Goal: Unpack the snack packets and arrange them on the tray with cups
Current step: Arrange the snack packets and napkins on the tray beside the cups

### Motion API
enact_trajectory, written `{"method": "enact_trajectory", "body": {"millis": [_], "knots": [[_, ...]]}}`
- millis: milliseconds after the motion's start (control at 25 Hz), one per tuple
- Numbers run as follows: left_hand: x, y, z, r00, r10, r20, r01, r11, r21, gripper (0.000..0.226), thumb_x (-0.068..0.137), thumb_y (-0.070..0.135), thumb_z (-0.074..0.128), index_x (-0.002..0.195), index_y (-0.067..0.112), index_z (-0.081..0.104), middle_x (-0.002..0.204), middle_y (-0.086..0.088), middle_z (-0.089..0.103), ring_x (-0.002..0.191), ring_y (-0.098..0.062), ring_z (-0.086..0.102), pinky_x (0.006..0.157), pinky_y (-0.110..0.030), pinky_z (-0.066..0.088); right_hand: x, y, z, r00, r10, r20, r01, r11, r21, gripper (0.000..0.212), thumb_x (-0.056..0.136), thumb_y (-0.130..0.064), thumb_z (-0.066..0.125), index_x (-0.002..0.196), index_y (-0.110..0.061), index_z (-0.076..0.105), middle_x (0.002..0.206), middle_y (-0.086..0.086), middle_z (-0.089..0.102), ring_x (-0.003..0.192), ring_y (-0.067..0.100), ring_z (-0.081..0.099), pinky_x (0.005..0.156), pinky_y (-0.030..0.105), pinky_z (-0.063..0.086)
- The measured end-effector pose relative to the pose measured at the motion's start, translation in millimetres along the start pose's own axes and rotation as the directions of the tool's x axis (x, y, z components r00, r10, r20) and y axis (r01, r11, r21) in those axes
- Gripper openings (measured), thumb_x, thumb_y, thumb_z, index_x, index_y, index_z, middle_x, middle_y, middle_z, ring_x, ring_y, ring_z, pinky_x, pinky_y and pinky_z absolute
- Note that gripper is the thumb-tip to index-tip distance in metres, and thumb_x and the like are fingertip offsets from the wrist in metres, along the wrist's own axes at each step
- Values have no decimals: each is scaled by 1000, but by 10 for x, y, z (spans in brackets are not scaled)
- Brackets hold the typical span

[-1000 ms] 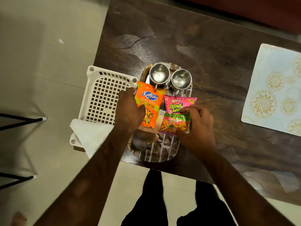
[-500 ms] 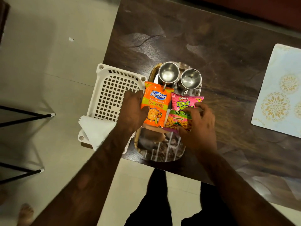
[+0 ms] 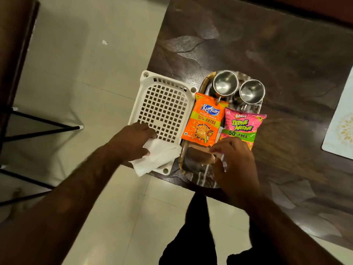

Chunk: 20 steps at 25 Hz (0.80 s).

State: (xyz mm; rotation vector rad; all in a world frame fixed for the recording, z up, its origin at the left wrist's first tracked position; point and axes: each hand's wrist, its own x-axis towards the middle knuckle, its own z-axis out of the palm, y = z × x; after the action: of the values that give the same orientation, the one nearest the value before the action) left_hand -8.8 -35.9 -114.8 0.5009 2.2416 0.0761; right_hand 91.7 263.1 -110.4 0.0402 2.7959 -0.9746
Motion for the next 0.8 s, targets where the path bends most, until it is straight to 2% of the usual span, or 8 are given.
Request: {"method": "enact_trajectory", "body": {"millis": [160, 320, 400, 480, 560, 640, 720, 800], "knots": [[91, 36, 112, 1000, -3, -12, 3, 999, 47, 62, 71, 32, 83, 124, 20, 54, 125, 0, 56, 116, -23, 51, 96, -39, 44, 11, -77, 91, 999, -1, 47, 1, 1000, 12, 39, 70, 9, 69, 95, -21, 74, 101, -2, 64, 97, 22, 59, 80, 36, 46], [128, 46, 69, 999, 44, -28, -42, 996, 81, 40, 72, 23, 78, 108, 18, 60, 114, -1, 53, 109, -22, 49, 86, -38, 47, 27, -118, 69, 996, 13, 88, -17, 999, 43, 36, 76, 8, 68, 95, -22, 71, 99, -4, 63, 95, 16, 54, 78, 25, 36], [105, 16, 27, 997, 72, -37, -74, 996, -50, 25, 73, 15, 73, 93, 17, 59, 102, 2, 56, 98, -21, 51, 79, -35, 49, 23, -144, 29, 993, 22, 117, -34, 995, 97, 35, 78, 9, 68, 95, -21, 71, 98, -4, 65, 94, 17, 57, 79, 28, 43], [59, -30, -50, 998, 51, 37, -38, 958, -285, 21, 76, 9, 70, 84, 19, 54, 88, 9, 58, 84, -21, 55, 64, -23, 48, 31, -194, -10, 980, 53, 191, -91, 976, 196, 35, 82, 10, 68, 95, -22, 71, 97, -5, 68, 91, 16, 62, 78, 33, 53], [7, -62, -177, 994, 9, 106, 50, 838, -544, 27, 78, 8, 75, 87, 21, 54, 90, 9, 62, 81, -23, 62, 57, -24, 55, 38, -251, -20, 950, 107, 292, -192, 941, 279, 35, 85, 6, 69, 98, -26, 68, 95, -8, 71, 88, 10, 66, 79, 37, 58], [-56, -58, -306, 996, -40, 80, 88, 605, -791, 35, 78, 9, 82, 101, 20, 59, 103, 4, 74, 94, -22, 71, 75, -39, 62, 34, -319, 0, 903, 185, 388, -348, 845, 406, 32, 84, -7, 73, 109, -26, 67, 101, -8, 74, 95, 10, 70, 84, 35, 60], [-88, 4, -383, 998, -33, 56, 63, 289, -955, 44, 79, 6, 81, 117, 18, 63, 113, -2, 76, 103, -21, 73, 85, -38, 61, 68, -402, 14, 815, 210, 540, -548, 582, 601, 51, 77, -28, 79, 126, -27, 65, 116, -4, 75, 107, 11, 73, 91, 31, 61], [-87, 149, -380, 999, 13, 34, 32, 138, -990, 44, 81, 4, 78, 122, 16, 66, 116, -5, 76, 105, -21, 73, 81, -31, 60, 124, -479, 47, 753, 153, 640, -649, 336, 683, 53, 77, -41, 80, 128, -37, 66, 121, -5, 77, 106, 15, 74, 89, 32, 62]]}}
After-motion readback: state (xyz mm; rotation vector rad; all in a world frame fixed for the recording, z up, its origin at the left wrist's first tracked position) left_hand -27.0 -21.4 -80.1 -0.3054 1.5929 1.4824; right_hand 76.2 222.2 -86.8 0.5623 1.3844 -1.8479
